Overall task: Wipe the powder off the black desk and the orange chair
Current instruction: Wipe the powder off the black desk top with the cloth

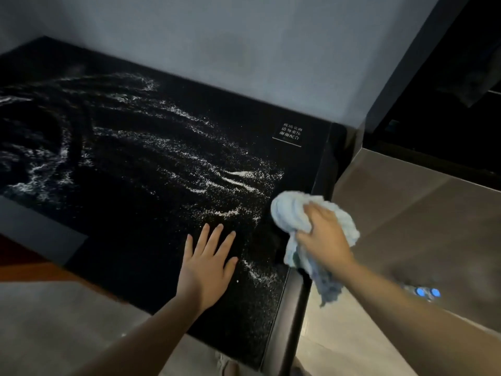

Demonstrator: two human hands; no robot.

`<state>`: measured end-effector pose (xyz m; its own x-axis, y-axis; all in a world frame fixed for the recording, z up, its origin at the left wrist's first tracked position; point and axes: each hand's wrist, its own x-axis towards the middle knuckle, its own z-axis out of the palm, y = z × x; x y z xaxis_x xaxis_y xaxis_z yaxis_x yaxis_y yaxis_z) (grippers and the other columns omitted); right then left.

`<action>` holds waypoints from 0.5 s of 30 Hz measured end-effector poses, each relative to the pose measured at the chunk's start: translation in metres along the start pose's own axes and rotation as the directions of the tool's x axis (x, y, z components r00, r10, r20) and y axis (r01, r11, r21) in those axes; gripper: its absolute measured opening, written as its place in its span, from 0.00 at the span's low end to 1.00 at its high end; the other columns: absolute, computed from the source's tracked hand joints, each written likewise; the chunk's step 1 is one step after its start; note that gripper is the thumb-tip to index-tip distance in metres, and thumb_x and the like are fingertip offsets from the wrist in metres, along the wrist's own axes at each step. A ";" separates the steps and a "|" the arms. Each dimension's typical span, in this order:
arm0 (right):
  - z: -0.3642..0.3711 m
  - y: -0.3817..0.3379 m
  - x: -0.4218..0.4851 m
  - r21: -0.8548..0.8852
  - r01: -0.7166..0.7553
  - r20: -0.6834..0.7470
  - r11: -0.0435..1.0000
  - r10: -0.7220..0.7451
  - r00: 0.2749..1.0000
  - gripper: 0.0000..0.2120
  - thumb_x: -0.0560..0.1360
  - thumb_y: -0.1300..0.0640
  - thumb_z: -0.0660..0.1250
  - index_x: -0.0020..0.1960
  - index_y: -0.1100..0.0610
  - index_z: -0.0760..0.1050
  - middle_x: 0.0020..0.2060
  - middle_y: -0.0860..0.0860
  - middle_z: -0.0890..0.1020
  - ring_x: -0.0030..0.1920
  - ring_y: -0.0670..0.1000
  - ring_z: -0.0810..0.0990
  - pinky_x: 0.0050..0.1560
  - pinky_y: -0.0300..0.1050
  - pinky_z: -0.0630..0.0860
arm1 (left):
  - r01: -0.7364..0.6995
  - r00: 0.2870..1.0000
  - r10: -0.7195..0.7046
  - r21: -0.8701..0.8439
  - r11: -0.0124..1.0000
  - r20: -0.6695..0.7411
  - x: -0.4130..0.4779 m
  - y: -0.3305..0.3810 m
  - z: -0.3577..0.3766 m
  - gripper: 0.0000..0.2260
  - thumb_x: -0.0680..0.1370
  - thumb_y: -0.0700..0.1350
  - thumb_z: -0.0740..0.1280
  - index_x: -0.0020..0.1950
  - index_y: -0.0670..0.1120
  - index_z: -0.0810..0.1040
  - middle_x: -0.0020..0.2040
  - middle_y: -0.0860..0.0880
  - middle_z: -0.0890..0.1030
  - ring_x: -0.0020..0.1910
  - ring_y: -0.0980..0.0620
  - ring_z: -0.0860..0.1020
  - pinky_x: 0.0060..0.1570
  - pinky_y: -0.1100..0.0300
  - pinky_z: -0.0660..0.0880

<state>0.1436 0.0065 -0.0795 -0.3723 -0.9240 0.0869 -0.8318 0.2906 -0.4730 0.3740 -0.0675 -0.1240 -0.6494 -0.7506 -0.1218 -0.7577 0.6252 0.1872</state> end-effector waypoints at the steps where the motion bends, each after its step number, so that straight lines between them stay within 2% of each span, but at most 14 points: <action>1: 0.002 0.003 0.006 -0.049 -0.065 0.021 0.997 0.066 0.998 0.22 0.68 0.63 0.66 0.62 0.61 0.73 0.63 0.58 0.75 0.64 0.60 0.72 0.64 0.48 0.63 | 0.001 1.000 -0.001 0.003 1.000 0.006 0.000 0.000 0.001 0.25 0.80 0.59 0.44 0.77 0.55 0.48 0.78 0.51 0.48 0.77 0.46 0.41 0.70 0.49 0.34; 3: 0.014 -0.005 -0.008 -0.173 -0.096 0.073 0.980 0.110 0.991 0.25 0.70 0.56 0.64 0.67 0.54 0.69 0.68 0.54 0.71 0.65 0.59 0.68 0.64 0.50 0.61 | -0.004 0.999 0.004 0.016 1.000 0.032 0.000 -0.001 0.003 0.25 0.81 0.58 0.46 0.77 0.56 0.46 0.78 0.51 0.47 0.76 0.47 0.40 0.71 0.47 0.36; 4: 0.020 -0.015 -0.025 -0.195 -0.039 0.093 0.980 0.058 0.994 0.25 0.68 0.54 0.64 0.66 0.52 0.71 0.66 0.53 0.73 0.63 0.59 0.70 0.62 0.51 0.62 | -0.005 0.999 0.005 0.013 1.000 0.035 0.000 -0.002 0.004 0.25 0.81 0.58 0.47 0.77 0.56 0.46 0.78 0.51 0.47 0.76 0.47 0.40 0.72 0.47 0.36; 7: 0.027 -0.045 -0.084 0.027 0.202 0.166 0.979 -0.203 0.965 0.22 0.61 0.54 0.67 0.55 0.51 0.77 0.53 0.51 0.81 0.52 0.57 0.79 0.57 0.49 0.69 | -0.012 0.999 0.010 0.039 0.999 0.050 -0.002 -0.003 0.003 0.25 0.80 0.59 0.43 0.77 0.56 0.48 0.78 0.50 0.49 0.77 0.46 0.42 0.72 0.46 0.39; 9: 0.022 -0.039 -0.082 0.074 0.268 0.169 0.961 -0.277 0.946 0.23 0.59 0.57 0.69 0.54 0.53 0.79 0.50 0.51 0.82 0.51 0.56 0.80 0.56 0.46 0.71 | -0.016 0.999 0.014 0.049 0.999 0.048 -0.003 0.000 -0.002 0.27 0.78 0.59 0.39 0.77 0.55 0.53 0.78 0.49 0.54 0.77 0.45 0.47 0.72 0.46 0.42; 10: 0.017 -0.032 -0.068 0.056 0.241 0.147 0.969 -0.246 0.958 0.24 0.59 0.59 0.70 0.56 0.56 0.79 0.52 0.53 0.82 0.53 0.56 0.79 0.57 0.45 0.70 | -0.015 0.999 0.013 0.049 0.999 0.047 -0.004 0.002 -0.005 0.29 0.77 0.59 0.39 0.76 0.53 0.57 0.77 0.48 0.58 0.76 0.44 0.52 0.72 0.45 0.46; 11: 0.013 -0.024 -0.054 0.024 0.152 0.123 0.988 -0.154 0.980 0.24 0.63 0.60 0.70 0.59 0.58 0.77 0.56 0.55 0.80 0.57 0.58 0.76 0.61 0.46 0.67 | -0.015 0.999 0.012 0.052 0.999 0.050 -0.006 0.004 -0.008 0.29 0.77 0.58 0.41 0.75 0.52 0.62 0.75 0.47 0.63 0.75 0.42 0.57 0.71 0.43 0.52; 13: 0.006 -0.011 -0.030 -0.071 -0.024 0.060 0.997 0.028 0.998 0.25 0.70 0.58 0.68 0.67 0.56 0.71 0.67 0.55 0.72 0.66 0.58 0.68 0.66 0.47 0.61 | -0.009 1.000 0.008 0.070 0.998 0.027 -0.007 0.007 -0.013 0.25 0.77 0.55 0.48 0.69 0.49 0.72 0.68 0.45 0.73 0.69 0.40 0.68 0.65 0.40 0.64; 15: 0.009 -0.012 -0.028 -0.168 -0.047 0.067 0.985 0.059 0.996 0.25 0.71 0.56 0.66 0.68 0.54 0.69 0.69 0.54 0.69 0.66 0.58 0.68 0.65 0.49 0.62 | 0.011 1.000 -0.012 0.068 0.998 0.015 -0.007 0.011 -0.016 0.23 0.76 0.54 0.52 0.64 0.48 0.77 0.64 0.45 0.77 0.64 0.40 0.74 0.59 0.39 0.70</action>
<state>0.1683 0.0268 -0.0842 -0.3922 -0.9199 0.0000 -0.8706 0.3712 -0.3229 0.3716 -0.0590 -0.1053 -0.6410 -0.7548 -0.1391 -0.7675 0.6299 0.1190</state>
